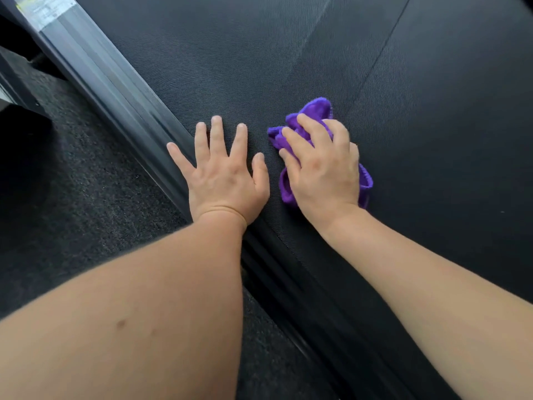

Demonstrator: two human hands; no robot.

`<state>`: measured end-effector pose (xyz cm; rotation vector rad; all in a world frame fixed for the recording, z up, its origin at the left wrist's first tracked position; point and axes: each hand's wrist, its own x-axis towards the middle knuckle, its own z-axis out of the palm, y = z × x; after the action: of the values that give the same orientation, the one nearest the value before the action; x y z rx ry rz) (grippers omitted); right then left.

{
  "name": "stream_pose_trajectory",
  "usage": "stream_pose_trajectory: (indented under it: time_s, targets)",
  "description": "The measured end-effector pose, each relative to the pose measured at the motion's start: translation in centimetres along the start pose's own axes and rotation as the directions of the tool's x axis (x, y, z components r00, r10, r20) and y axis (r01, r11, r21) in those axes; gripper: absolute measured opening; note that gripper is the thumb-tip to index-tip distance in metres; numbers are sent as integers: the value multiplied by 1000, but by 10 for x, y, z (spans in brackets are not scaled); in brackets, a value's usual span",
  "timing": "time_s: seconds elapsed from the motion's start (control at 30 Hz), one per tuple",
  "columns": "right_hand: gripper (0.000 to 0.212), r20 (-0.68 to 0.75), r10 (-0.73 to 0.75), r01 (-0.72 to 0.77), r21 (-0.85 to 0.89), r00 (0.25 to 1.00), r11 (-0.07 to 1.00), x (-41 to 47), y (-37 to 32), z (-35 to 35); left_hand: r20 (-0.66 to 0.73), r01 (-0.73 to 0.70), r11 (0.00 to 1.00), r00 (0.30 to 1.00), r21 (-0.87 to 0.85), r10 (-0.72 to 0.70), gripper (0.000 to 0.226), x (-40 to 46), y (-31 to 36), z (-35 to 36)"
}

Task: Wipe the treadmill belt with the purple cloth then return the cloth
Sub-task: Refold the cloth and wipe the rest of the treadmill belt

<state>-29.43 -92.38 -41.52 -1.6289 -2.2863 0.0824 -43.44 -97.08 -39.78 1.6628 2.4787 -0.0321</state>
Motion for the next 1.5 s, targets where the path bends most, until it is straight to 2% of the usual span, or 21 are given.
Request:
stream_pose_trajectory:
  time_s: [0.2,0.3,0.4,0.57,0.7,0.77,0.93,1.1,1.17,1.27,1.4,1.5]
  targets:
    - [31,21,-95,94,38,995,995,-51,26,-17,0,-26,999,1000,-43,26,65,-3,-4,-1]
    - [32,28,-3,2,26,1000,1000,-62,40,-26,7,-48,996,999,-74,48,65,-5,-5,-2]
    - [31,35,90,-91,29,995,995,-62,34,-27,-4,-133,988,991,-83,133,66,-17,-2,-2]
    - [31,69,104,-105,4,992,994,-88,29,-32,-33,-308,944,951,-120,307,63,-55,19,4]
    - [33,115,75,-77,12,991,997,-137,45,-49,-36,-366,922,930,-123,365,62,-77,33,6]
    - [33,116,119,-121,3,986,993,-150,61,-58,-28,-385,914,923,-130,384,61,-85,38,7]
    - [33,125,334,-341,38,934,939,-135,69,-61,7,-422,899,905,-115,426,61,-101,49,11]
    - [32,146,195,-195,-18,970,981,-159,66,-63,7,-482,867,873,-126,487,59,-119,57,13]
    - [33,158,186,-186,-11,970,982,-183,78,-71,7,-517,847,853,-124,521,58,-126,59,13]
    - [33,149,290,-291,-12,945,957,-207,103,-87,40,-568,816,817,-109,575,59,-134,65,13]
    - [33,123,486,-494,52,865,868,-199,122,-89,93,-598,797,791,-87,604,60,-144,75,17]
    - [33,125,449,-454,5,885,891,-196,114,-83,92,-611,786,781,-95,618,59,-153,87,22]
